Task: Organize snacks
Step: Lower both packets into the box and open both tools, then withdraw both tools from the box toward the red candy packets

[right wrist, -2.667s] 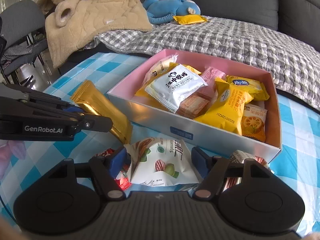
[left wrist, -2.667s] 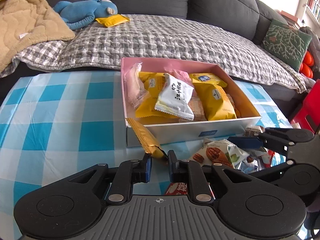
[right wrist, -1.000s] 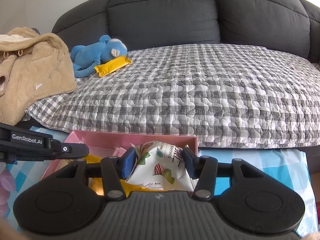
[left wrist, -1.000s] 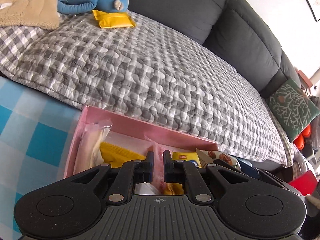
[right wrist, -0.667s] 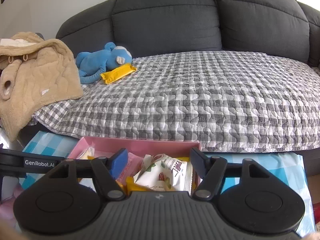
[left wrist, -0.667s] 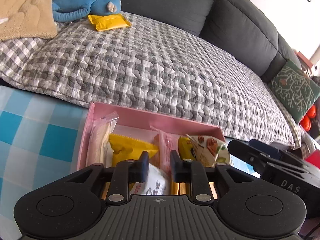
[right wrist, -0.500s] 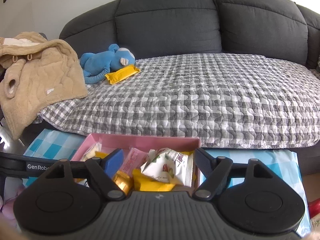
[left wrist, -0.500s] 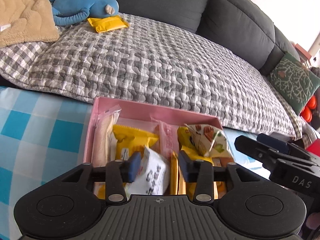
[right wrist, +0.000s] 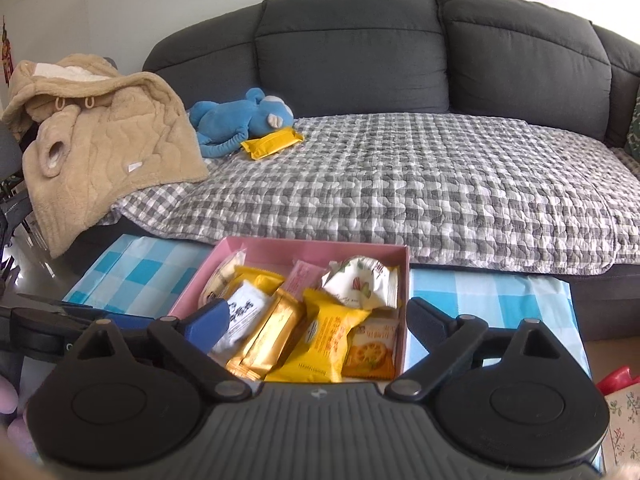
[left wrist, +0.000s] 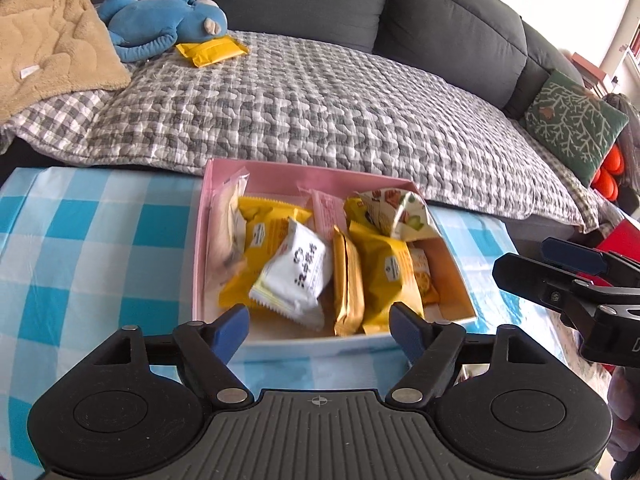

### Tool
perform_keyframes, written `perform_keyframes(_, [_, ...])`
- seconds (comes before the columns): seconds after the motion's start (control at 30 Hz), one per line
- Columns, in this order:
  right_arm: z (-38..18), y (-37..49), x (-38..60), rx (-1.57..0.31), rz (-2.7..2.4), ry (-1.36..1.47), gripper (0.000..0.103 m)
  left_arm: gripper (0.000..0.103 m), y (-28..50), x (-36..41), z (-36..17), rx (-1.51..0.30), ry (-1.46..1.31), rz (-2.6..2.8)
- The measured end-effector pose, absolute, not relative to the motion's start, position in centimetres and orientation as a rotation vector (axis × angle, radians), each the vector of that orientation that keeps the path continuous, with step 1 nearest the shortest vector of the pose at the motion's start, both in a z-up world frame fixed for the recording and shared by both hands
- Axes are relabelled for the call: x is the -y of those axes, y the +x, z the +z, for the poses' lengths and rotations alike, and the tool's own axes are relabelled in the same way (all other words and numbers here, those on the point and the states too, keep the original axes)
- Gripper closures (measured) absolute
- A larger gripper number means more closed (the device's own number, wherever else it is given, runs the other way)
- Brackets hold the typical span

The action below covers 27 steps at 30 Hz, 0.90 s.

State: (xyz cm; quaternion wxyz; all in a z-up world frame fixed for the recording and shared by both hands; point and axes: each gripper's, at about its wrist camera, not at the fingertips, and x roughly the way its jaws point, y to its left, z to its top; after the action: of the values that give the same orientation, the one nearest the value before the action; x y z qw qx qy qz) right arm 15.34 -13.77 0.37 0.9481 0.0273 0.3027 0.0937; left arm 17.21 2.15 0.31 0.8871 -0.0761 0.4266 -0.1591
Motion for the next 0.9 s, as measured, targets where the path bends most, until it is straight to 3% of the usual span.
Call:
perform_keyframes(0.6, [-1.6,9.7,13.4,-0.641,0.204,0.065,0.0,0.005,9.6,-1.7,-1.7,-0.87,0.024,-0.325])
perform_keyframes(0.9, [-4.1,8.1,15.1,-0.686,0.154,0.092,0.0,0.004,7.6,-0.5,-4.5,-0.829,0.238,-0.329])
